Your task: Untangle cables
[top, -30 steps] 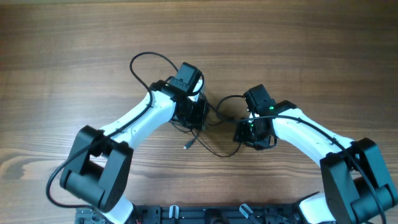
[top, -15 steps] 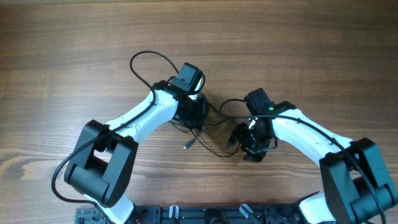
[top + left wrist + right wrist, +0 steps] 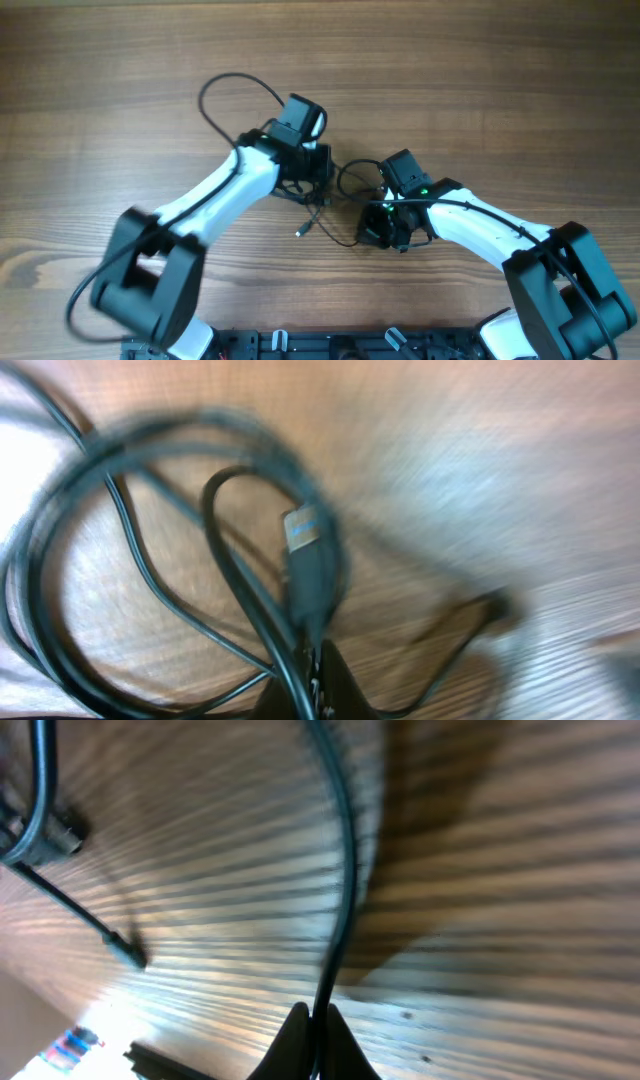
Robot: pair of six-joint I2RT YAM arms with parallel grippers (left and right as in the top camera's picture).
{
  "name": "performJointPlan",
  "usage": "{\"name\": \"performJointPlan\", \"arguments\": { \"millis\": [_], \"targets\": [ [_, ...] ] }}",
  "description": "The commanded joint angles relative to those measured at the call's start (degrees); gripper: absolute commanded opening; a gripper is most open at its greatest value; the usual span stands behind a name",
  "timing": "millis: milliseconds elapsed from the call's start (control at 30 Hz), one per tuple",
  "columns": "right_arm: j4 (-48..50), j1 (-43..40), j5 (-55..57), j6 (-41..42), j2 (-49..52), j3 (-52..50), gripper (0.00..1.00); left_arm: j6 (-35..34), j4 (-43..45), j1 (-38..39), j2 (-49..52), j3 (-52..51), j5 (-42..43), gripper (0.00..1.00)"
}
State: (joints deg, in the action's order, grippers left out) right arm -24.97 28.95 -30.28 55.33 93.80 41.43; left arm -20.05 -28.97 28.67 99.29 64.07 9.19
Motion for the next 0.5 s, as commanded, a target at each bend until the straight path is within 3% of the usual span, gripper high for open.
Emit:
{"name": "performJointPlan", "arguments": {
  "millis": [0, 200, 300, 400, 467],
  "targets": [
    [2.40, -0.70, -4.44, -6.56, 0.92, -0.13, 0.04, -4.28, 5.68, -2.56, -13.03, 0.46, -0.57, 0.04],
    [2.29, -4.94, -4.98, -9.68, -0.81, 1.81, 0.04, -12.63, 20.11, -10.25, -32.28, 0.46, -5.97, 0.04],
    [0.04, -7.32, -4.96, -12.15, -3.72, 4.50, 0.04, -12.61, 23.21, -13.38, -36.92, 0.46, -9.31, 0.04],
    [-1.53, -9.38, -4.96, -14.80, -6.95, 7.23, 0.04, -12.61, 20.24, -15.21, -38.66, 0.46, -9.25, 0.04],
    [-0.98, -10.49, -3.72, -14.88, -9.14, 8.85, 0.04, -12.59, 13.03, -15.30, -38.25, 0.46, -9.25, 0.04]
  ]
}}
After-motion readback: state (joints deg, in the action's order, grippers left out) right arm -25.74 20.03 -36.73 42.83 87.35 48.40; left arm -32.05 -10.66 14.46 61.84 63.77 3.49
